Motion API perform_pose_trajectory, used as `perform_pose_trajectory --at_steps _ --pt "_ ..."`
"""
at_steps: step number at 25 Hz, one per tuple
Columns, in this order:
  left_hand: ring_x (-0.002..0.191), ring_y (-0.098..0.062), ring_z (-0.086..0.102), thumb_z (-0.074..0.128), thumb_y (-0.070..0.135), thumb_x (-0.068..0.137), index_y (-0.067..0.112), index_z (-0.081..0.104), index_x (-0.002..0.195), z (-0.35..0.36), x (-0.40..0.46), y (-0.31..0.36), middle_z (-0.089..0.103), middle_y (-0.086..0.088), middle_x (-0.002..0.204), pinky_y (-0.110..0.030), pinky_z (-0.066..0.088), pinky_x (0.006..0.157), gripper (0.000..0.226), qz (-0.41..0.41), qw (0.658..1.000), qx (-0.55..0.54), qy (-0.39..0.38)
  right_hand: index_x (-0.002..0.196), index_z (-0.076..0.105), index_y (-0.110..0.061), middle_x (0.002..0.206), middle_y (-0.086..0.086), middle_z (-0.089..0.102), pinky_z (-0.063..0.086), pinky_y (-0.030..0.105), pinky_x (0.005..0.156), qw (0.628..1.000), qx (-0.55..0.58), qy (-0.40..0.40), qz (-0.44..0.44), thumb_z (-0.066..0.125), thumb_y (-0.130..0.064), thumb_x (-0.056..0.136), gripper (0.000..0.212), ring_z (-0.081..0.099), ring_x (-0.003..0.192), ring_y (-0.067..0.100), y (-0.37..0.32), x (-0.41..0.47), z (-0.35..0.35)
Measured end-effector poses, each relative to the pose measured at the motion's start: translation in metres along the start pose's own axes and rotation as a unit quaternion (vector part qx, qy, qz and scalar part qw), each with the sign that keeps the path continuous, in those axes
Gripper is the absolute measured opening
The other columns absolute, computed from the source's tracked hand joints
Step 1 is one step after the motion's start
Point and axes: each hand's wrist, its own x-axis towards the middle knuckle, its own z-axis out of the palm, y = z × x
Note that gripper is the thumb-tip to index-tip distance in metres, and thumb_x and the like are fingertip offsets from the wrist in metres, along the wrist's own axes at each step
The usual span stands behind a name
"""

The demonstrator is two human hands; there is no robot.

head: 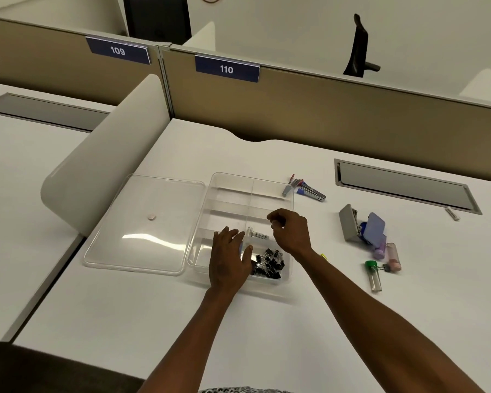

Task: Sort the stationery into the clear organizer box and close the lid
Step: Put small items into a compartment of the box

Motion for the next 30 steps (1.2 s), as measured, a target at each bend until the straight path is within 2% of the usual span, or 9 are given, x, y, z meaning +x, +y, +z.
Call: perform_pose_trajectory --at_steps 4,7,11,14,17,21,25,27,30 --pt "0.139 -0.025 0.041 0.067 0.029 0.089 0.012 0.064 0.127 -0.005 0.001 0.005 0.06 -0.008 0.135 -0.045 0.023 0.121 0.041 -0.003 1.0 -0.007 -0.015 0.095 0.077 -0.016 0.092 -0.004 0.076 0.049 0.011 0.079 0.997 0.056 0.054 0.016 0.061 -0.004 0.087 0.021 0.069 0.085 0.008 0.009 -0.017 -0.013" --pt "0.141 -0.025 0.038 0.068 0.028 0.089 0.012 0.064 0.127 -0.006 0.003 0.011 0.058 -0.009 0.137 -0.045 0.022 0.121 0.041 0.013 1.0 0.001 -0.003 0.092 0.077 -0.02 0.087 -0.012 0.075 0.05 0.012 0.077 0.991 0.092 0.09 0.036 0.063 -0.007 0.086 0.02 0.069 0.083 0.001 0.018 -0.032 -0.021" --pt "0.143 -0.022 0.034 0.067 0.031 0.09 0.015 0.063 0.128 0.004 0.003 0.037 0.055 -0.005 0.141 -0.039 0.021 0.121 0.042 0.032 0.999 -0.021 -0.004 0.094 0.076 -0.024 0.089 -0.018 0.072 0.047 0.006 0.071 0.993 0.087 0.076 0.02 0.066 -0.013 0.087 0.017 0.066 0.082 -0.005 0.029 -0.055 -0.032" --pt "0.143 -0.023 0.035 0.068 0.03 0.09 0.014 0.063 0.129 0.017 0.0 0.057 0.055 -0.006 0.141 -0.038 0.019 0.121 0.042 0.048 0.998 -0.03 -0.024 0.096 0.075 -0.024 0.093 -0.018 0.073 0.049 0.009 0.07 0.994 0.087 0.065 0.01 0.067 -0.016 0.087 0.014 0.066 0.08 -0.004 0.037 -0.063 -0.038" --pt "0.143 -0.022 0.034 0.068 0.031 0.089 0.016 0.063 0.13 0.03 -0.009 0.077 0.054 -0.005 0.142 -0.037 0.02 0.12 0.043 0.055 0.996 -0.043 -0.049 0.094 0.075 -0.024 0.092 -0.018 0.073 0.05 0.012 0.07 0.991 0.092 0.095 0.02 0.068 -0.017 0.086 0.013 0.067 0.078 -0.001 0.054 -0.073 -0.052" --pt "0.142 -0.021 0.036 0.068 0.03 0.089 0.016 0.064 0.128 0.05 -0.025 0.102 0.057 -0.004 0.138 -0.038 0.02 0.122 0.041 0.106 0.99 -0.052 -0.076 0.092 0.075 -0.022 0.09 -0.014 0.074 0.054 0.019 0.069 0.984 0.096 0.131 0.072 0.068 -0.014 0.086 0.012 0.068 0.077 0.003 0.093 -0.09 -0.08" --pt "0.142 -0.02 0.037 0.067 0.031 0.09 0.017 0.065 0.125 0.071 -0.035 0.125 0.058 -0.001 0.136 -0.039 0.021 0.122 0.038 0.146 0.983 -0.051 -0.095 0.086 0.075 -0.023 0.084 -0.013 0.074 0.05 0.015 0.07 0.973 0.059 0.184 0.127 0.071 -0.015 0.085 0.009 0.069 0.075 0.004 0.135 -0.1 -0.119" --pt "0.141 -0.021 0.038 0.067 0.029 0.089 0.017 0.066 0.123 0.082 -0.038 0.138 0.06 -0.002 0.133 -0.041 0.024 0.12 0.036 0.171 0.978 -0.055 -0.106 0.087 0.075 -0.022 0.082 -0.008 0.075 0.051 0.02 0.074 0.964 0.039 0.209 0.161 0.072 -0.019 0.085 0.005 0.069 0.075 0.007 0.157 -0.101 -0.143" --pt "0.139 -0.027 0.042 0.071 0.026 0.086 0.012 0.067 0.121 0.099 -0.034 0.157 0.062 -0.006 0.13 -0.045 0.026 0.119 0.038 0.218 0.966 -0.032 -0.136 0.094 0.075 -0.019 0.087 -0.001 0.075 0.051 0.026 0.077 0.958 0.004 0.209 0.197 0.072 -0.021 0.084 0.01 0.069 0.078 0.013 0.185 -0.096 -0.175"
